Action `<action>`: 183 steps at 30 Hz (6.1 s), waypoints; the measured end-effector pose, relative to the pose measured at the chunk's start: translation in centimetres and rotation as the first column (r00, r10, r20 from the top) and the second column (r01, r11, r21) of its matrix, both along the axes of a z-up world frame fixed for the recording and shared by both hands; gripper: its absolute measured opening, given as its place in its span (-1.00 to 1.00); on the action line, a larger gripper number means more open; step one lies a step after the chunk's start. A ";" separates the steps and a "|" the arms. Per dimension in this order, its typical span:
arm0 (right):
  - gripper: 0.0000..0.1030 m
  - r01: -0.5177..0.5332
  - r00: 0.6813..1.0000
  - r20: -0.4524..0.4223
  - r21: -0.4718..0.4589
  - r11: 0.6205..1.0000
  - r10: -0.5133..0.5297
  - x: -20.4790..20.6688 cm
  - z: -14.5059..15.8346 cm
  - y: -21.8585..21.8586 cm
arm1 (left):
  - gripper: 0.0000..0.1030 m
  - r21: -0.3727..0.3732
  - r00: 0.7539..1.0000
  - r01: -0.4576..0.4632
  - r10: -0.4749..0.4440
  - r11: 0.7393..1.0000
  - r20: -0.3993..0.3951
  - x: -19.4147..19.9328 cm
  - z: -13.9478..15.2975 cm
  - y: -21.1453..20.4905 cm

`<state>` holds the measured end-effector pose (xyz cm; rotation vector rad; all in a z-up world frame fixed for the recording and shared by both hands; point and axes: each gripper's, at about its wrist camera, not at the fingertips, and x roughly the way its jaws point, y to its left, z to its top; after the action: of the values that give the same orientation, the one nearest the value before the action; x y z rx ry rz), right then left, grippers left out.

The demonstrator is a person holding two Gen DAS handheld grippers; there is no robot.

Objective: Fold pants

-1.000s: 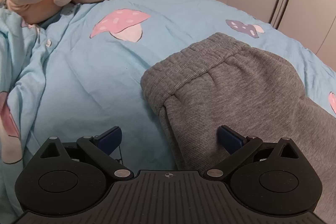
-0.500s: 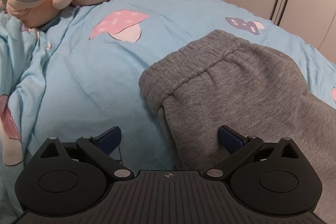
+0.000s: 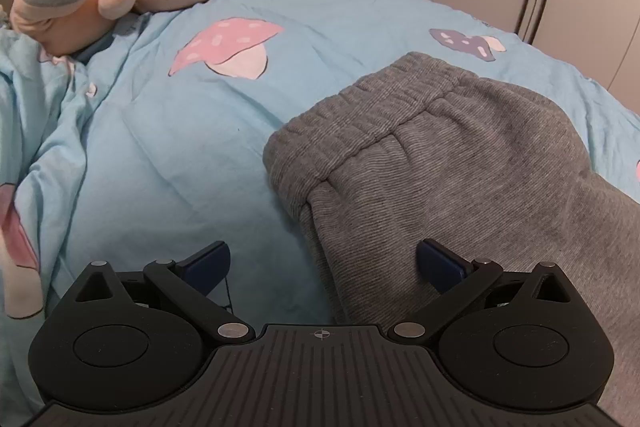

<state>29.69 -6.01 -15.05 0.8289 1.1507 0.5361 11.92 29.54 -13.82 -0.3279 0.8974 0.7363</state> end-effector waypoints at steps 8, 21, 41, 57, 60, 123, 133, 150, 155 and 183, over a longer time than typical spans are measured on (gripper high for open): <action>0.89 -0.266 0.934 -0.225 0.082 0.960 0.278 1.4 -2.5 3.5 | 1.00 0.029 1.000 -0.001 0.001 1.000 -0.012 0.2 0.1 -0.5; 0.82 0.183 0.982 0.000 0.265 0.947 -0.190 4.0 -2.5 1.2 | 1.00 0.052 1.000 0.012 -0.011 0.999 -0.021 0.5 -0.2 -0.8; -0.87 -0.257 0.942 0.109 -0.372 0.892 0.316 -3.7 0.1 4.8 | 1.00 0.052 1.000 0.009 -0.008 0.999 -0.023 0.7 -0.3 -0.7; -0.80 -0.109 0.731 0.362 -0.775 0.622 0.578 -14.3 2.2 9.7 | 1.00 0.064 1.000 0.012 -0.010 0.998 -0.029 0.8 -0.3 -0.7; -0.79 -0.161 0.736 0.325 -0.768 0.620 0.594 -14.2 1.9 9.8 | 1.00 0.064 1.000 0.010 -0.008 0.998 -0.031 0.8 -0.3 -0.8; -0.96 0.332 0.932 0.309 -0.516 0.790 -0.191 -5.9 2.6 -2.0 | 1.00 0.208 0.998 0.036 -0.026 0.978 -0.051 1.9 -0.4 -2.8; 0.01 0.256 0.936 0.337 -0.447 0.857 -0.104 -19.4 7.0 -10.5 | 1.00 0.450 0.989 0.115 -0.061 0.886 -0.133 3.3 -1.1 -6.4; 0.95 0.217 0.976 0.137 -0.690 0.691 -0.169 -24.7 2.7 -15.3 | 1.00 0.452 0.825 0.535 -0.558 0.714 -0.094 -1.6 3.6 -17.9; 0.96 0.146 0.989 0.109 -0.761 0.632 -0.098 -23.9 2.1 -13.5 | 1.00 0.259 0.817 0.570 -0.571 0.780 -0.080 -1.5 2.1 -18.7; 0.18 0.937 0.348 0.047 -0.016 0.348 -0.936 -46.2 -2.1 -45.3 | 1.00 0.106 0.850 0.527 -0.521 0.843 -0.078 -0.6 -0.9 -17.8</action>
<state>-16.47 -51.31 -17.14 1.2856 0.4542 -0.4799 11.33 11.77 -14.71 0.0541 0.9256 0.2851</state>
